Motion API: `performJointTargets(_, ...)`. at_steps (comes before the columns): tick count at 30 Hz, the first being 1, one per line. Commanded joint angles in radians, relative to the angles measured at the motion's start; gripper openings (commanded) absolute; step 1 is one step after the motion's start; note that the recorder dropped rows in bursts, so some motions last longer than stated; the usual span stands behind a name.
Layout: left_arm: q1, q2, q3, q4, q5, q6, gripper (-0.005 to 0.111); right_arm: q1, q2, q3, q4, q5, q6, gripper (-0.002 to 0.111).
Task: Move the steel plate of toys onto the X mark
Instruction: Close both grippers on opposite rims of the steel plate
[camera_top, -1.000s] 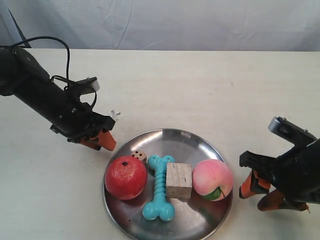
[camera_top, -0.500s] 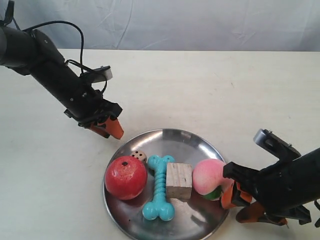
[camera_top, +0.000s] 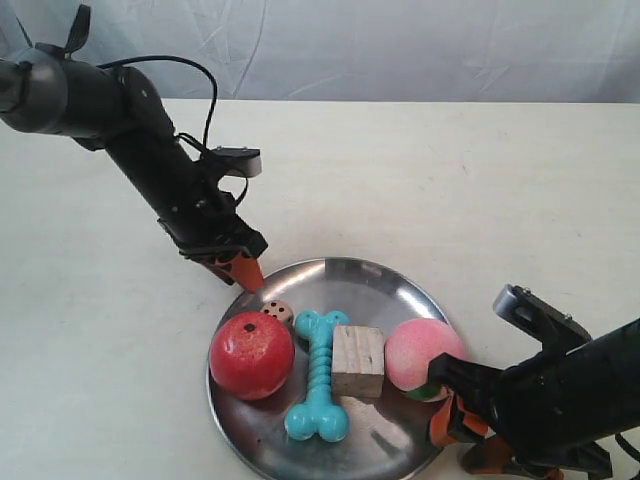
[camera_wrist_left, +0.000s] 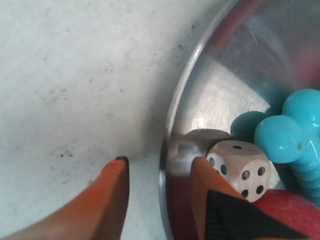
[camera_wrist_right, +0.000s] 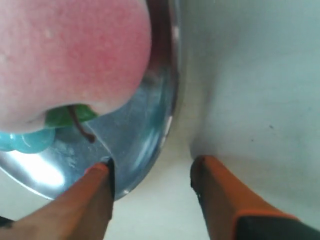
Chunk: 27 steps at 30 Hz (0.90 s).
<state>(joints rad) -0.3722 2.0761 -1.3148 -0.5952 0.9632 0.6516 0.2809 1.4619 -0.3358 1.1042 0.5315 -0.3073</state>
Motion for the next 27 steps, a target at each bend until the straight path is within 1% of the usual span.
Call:
performJointTargets(1,-0.019,0.016,-0.006,0.001,-0.011,0.006,0.040,0.001,0.005,0.005,0.041,-0.045,-0.004,0.050)
performJointTargets(8,-0.020,0.016,-0.006,-0.004,-0.018,0.006,0.040,0.001,0.014,0.005,0.060,-0.095,-0.005,0.050)
performJointTargets(20,-0.020,0.018,-0.006,-0.006,-0.018,0.006,0.040,0.001,0.014,0.005,0.080,-0.122,-0.013,0.050)
performJointTargets(27,-0.020,0.017,-0.006,-0.036,-0.014,0.014,0.040,0.001,0.014,0.005,0.080,-0.161,-0.014,0.050)
